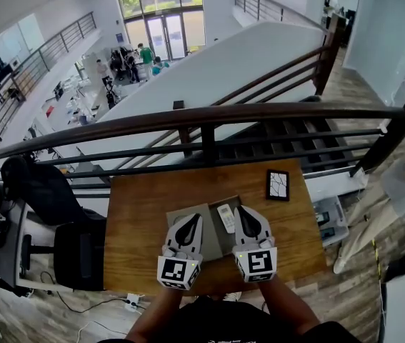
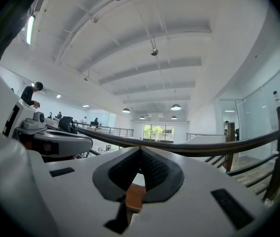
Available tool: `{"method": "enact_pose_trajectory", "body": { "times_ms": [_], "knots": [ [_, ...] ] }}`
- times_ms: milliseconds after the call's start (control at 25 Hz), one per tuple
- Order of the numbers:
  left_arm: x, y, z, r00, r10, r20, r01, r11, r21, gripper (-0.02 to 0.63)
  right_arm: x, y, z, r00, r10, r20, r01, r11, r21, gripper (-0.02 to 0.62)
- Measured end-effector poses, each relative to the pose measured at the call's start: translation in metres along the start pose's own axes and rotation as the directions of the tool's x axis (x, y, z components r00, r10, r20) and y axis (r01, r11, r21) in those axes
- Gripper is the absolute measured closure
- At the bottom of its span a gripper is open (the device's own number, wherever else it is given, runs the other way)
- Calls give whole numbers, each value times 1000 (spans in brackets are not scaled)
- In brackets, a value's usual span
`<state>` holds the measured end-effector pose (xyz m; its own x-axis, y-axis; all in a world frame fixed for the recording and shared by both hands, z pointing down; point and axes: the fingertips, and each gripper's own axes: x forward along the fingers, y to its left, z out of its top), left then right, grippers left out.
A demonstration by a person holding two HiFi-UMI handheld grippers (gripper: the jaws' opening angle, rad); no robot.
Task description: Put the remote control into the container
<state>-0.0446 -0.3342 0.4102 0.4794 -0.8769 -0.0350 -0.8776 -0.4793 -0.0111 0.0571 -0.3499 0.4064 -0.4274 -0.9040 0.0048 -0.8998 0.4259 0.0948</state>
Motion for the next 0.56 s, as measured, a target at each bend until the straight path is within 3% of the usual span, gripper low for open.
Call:
{"method": "enact_pose_trajectory", "body": {
  "times_ms": [560],
  "knots": [
    [2, 6, 4, 1000, 6, 4, -7, 1000, 23, 598, 8, 3, 3, 1000, 10, 5, -10, 1000, 5, 566]
  ]
}}
